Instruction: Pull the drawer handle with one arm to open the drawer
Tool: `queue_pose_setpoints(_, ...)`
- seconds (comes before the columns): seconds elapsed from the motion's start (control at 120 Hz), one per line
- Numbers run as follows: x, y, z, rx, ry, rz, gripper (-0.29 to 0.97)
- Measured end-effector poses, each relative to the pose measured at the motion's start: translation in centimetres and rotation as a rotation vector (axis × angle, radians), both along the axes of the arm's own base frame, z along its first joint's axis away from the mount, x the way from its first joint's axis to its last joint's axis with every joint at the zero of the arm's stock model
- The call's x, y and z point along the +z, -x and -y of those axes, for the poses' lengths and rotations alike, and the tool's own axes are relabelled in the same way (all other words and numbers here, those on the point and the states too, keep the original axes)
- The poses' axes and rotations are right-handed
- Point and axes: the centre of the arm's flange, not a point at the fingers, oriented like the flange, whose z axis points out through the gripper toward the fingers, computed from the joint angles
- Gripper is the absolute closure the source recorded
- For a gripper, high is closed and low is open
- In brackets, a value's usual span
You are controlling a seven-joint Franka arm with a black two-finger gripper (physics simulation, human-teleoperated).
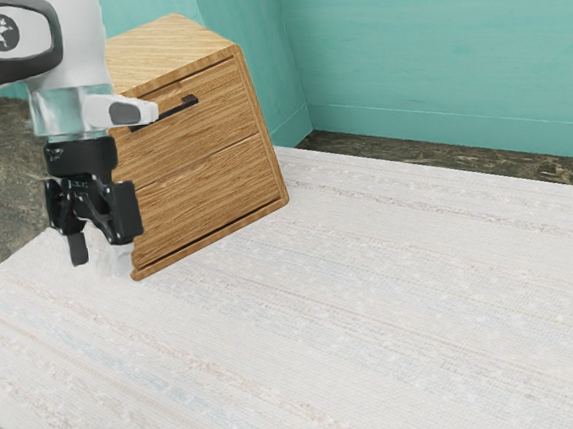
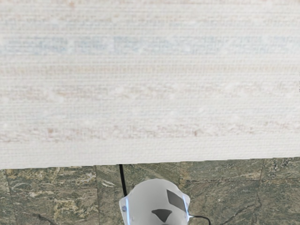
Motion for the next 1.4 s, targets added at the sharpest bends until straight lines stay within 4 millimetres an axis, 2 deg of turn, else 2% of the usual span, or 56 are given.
queue_pose_setpoints(0.083,0.0,-2.4,0.1,0.012,-0.002,0.148,0.0)
queue_pose_setpoints(0.192,0.8,-4.1,0.0,0.03,-0.003,0.281,0.0)
queue_pose_setpoints(0.258,4.2,-4.2,0.5,0.037,-0.029,0.385,0.0)
queue_pose_setpoints(0.267,5.0,-4.1,0.8,0.036,-0.036,0.403,0.0)
queue_pose_setpoints(0.283,8.8,-3.1,1.8,0.036,-0.068,0.479,0.0)
queue_pose_setpoints(0.308,14.4,-1.1,4.3,0.027,-0.117,0.586,0.0)
queue_pose_setpoints(0.325,17.1,0.4,6.2,0.017,-0.147,0.635,0.0)
queue_pose_setpoints(0.35,19.8,2.4,9.4,-0.004,-0.183,0.675,0.0)
queue_pose_setpoints(0.383,21.4,4.6,14.8,-0.07,-0.201,0.689,0.0)
queue_pose_setpoints(0.408,21.7,6.1,19.2,-0.135,-0.2,0.682,0.0)
queue_pose_setpoints(0.458,20.6,9.5,28.3,-0.294,-0.181,0.638,0.0)
queue_pose_setpoints(0.5,19.5,13.3,35.5,-0.425,-0.175,0.622,0.0)
queue_pose_setpoints(0.542,18.0,17.9,42.3,-0.57,-0.161,0.604,0.0)
queue_pose_setpoints(0.583,16.9,21.9,46.6,-0.673,-0.141,0.59,0.0)
queue_pose_setpoints(0.617,16.3,23.1,47.7,-0.696,-0.139,0.58,0.01)
queue_pose_setpoints(0.65,16.4,22.1,46.7,-0.661,-0.149,0.576,0.01)
queue_pose_setpoints(0.692,16.9,18.3,42.8,-0.553,-0.182,0.573,0.01)
queue_pose_setpoints(0.725,17.3,14.3,38.2,-0.445,-0.215,0.572,0.01)
queue_pose_setpoints(0.767,17.5,9.2,31.2,-0.283,-0.288,0.577,0.0)
queue_pose_setpoints(0.8,17.7,6.4,25.5,-0.158,-0.354,0.577,0.0)
queue_pose_setpoints(0.85,16.6,4.3,18.5,0.024,-0.46,0.533,0.0)
queue_pose_setpoints(0.9,14.7,3.7,12.7,0.136,-0.471,0.497,0.0)
queue_pose_setpoints(0.958,13.7,3.3,8.3,0.197,-0.489,0.51,0.0)
queue_pose_setpoints(1.017,10.2,-0.2,4.5,0.243,-0.501,0.49,0.0)
queue_pose_setpoints(1.058,7.8,-3.0,2.3,0.269,-0.518,0.484,0.0)
queue_pose_setpoints(1.1,6.2,-4.7,0.7,0.259,-0.497,0.495,0.0)
queue_pose_setpoints(1.217,5.3,-6.2,-2.6,0.155,-0.458,0.543,0.0)
queue_pose_setpoints(1.275,5.4,-6.6,-2.7,0.057,-0.469,0.554,0.0)
queue_pose_setpoints(1.308,5.3,-6.9,-1.9,-0.013,-0.471,0.556,0.0)
queue_pose_setpoints(1.358,4.1,-8.5,-0.6,-0.143,-0.48,0.541,0.0)
queue_pose_setpoints(1.4,3.3,-9.4,-0.6,-0.234,-0.492,0.532,0.0)
